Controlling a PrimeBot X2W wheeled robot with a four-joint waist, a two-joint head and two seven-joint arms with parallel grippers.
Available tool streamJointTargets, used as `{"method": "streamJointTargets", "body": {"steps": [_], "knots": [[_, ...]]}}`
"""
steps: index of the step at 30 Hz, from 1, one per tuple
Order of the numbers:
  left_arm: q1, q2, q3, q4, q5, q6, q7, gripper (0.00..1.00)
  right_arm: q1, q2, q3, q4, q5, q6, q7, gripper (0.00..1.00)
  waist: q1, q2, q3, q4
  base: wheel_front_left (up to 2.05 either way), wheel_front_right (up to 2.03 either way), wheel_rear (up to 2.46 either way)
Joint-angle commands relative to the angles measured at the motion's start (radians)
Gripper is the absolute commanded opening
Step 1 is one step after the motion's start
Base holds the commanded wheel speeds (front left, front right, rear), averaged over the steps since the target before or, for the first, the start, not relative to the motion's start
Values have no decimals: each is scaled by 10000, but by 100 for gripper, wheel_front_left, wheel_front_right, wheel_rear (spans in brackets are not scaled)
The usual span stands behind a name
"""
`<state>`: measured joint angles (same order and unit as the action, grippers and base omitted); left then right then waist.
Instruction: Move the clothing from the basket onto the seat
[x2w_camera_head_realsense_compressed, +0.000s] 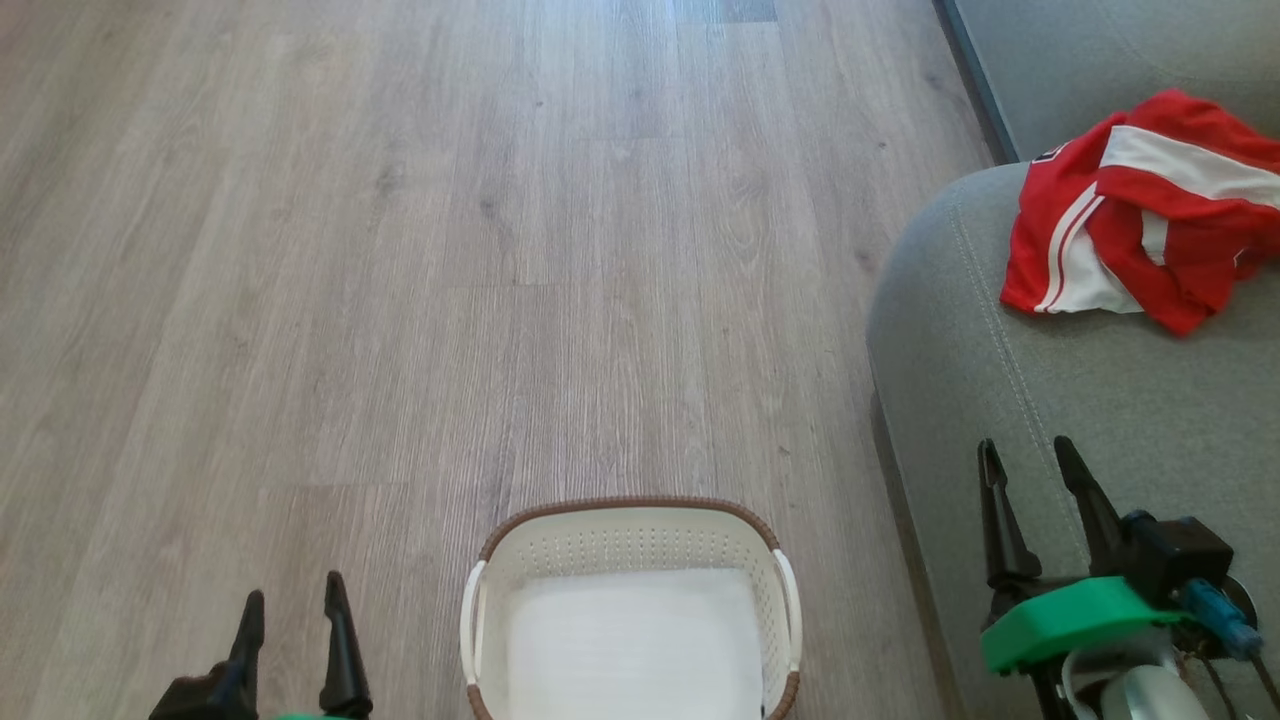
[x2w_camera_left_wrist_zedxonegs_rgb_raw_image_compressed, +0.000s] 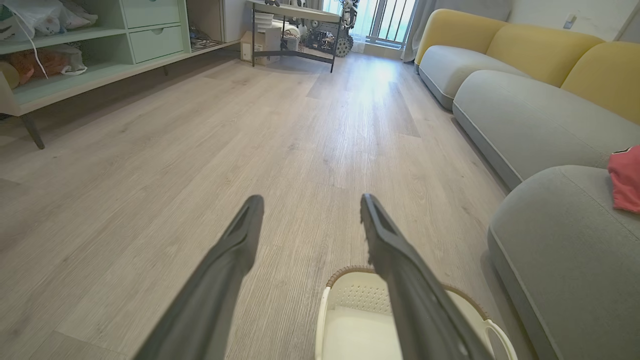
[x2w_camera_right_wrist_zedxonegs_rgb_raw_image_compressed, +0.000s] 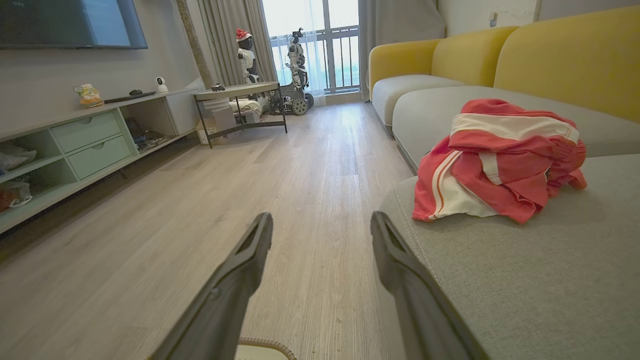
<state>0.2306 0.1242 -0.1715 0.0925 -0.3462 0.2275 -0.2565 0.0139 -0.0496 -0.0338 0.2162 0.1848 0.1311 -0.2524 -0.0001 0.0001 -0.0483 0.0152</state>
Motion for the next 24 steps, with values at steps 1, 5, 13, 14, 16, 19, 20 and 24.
{"method": "streamJointTargets", "body": {"steps": [1, 5, 13, 14, 16, 19, 20, 24], "knots": [[-311, -24, 455, -258, 89, -67, -53, 100, -283, -7, 244, -282, 40, -4, -93, 100, 1, -1, -15, 6, 0, 0, 0], [-303, -45, 472, -224, 108, -81, -53, 100, -282, -7, 248, -256, 52, -4, -93, 100, 1, -1, -35, 6, 0, 0, 0], [13, -82, 128, 278, -5, -79, 13, 0, 18, 2, 29, 325, 15, 0, 22, 0, 1, -1, -34, -9, 0, 0, 0], [46, -113, 119, 510, 12, -73, 13, 0, 84, 6, 50, 566, -2, 0, 19, 0, 1, -1, -35, -10, 0, 0, 0], [49, -143, 131, 687, -88, -97, 35, 0, 153, 6, 39, 762, 105, 0, 65, 0, 1, -1, -30, -11, 0, 0, 0], [-24, -148, 185, 690, -404, -173, 113, 0, 108, 5, 8, 764, 446, 0, 164, 0, 1, -1, -17, -15, 0, 0, 0], [-51, -150, 203, 696, -510, -201, 140, 0, 97, 5, 1, 759, 561, 0, 193, 0, 1, -1, -13, -16, 0, 0, 0], [-164, -156, 276, 731, -929, -313, 247, 0, 61, 5, -20, 735, 1019, 0, 304, 0, 1, -1, 5, -20, 0, 0, 0]]}}
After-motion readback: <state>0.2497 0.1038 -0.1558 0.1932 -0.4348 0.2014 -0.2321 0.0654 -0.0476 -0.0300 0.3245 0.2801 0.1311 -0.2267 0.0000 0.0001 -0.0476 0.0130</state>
